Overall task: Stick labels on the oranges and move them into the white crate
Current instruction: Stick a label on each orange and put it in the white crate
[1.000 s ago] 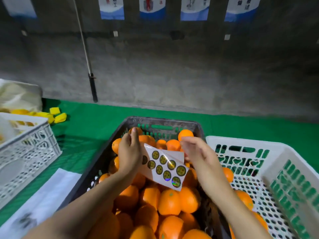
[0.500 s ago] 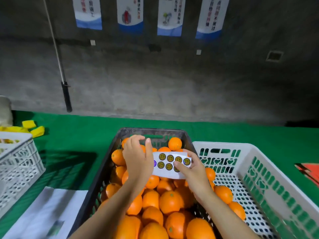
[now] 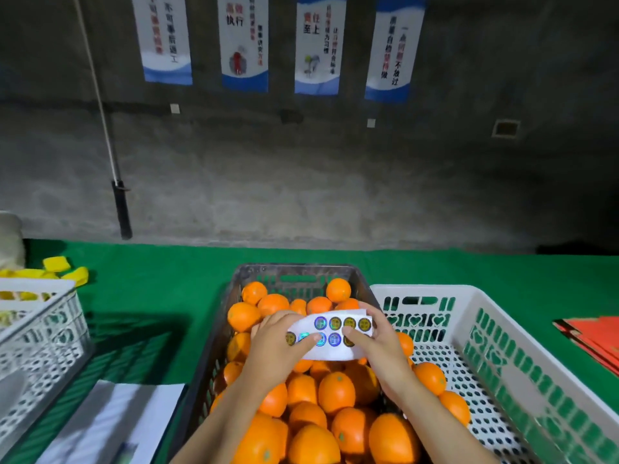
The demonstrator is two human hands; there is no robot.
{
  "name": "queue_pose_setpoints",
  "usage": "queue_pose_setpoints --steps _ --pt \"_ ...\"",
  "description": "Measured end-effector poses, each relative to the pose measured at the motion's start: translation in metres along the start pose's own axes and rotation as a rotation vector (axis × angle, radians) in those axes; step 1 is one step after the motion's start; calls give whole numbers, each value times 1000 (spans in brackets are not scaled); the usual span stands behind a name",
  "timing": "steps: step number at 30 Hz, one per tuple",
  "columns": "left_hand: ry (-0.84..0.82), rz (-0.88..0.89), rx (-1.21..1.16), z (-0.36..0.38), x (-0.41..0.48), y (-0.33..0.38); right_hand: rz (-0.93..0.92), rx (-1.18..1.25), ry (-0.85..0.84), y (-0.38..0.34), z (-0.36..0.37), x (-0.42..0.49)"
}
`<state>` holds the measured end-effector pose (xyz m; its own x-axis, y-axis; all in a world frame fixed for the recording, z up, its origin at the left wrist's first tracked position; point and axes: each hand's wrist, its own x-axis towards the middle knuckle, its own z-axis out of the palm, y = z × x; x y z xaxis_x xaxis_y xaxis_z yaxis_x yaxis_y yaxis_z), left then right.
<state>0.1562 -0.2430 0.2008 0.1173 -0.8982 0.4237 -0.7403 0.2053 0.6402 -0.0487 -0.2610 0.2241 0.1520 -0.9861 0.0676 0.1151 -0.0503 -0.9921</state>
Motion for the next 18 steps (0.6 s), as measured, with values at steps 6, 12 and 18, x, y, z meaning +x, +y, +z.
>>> queue_pose_setpoints --steps 6,12,18 --pt "-38 -6 -189 -5 -13 4 20 11 -37 0 -2 2" --pt "-114 -62 -242 -2 -8 6 -13 5 -46 1 -5 8" --pt "-109 -90 -320 5 -1 7 -296 -566 69 19 -4 7"
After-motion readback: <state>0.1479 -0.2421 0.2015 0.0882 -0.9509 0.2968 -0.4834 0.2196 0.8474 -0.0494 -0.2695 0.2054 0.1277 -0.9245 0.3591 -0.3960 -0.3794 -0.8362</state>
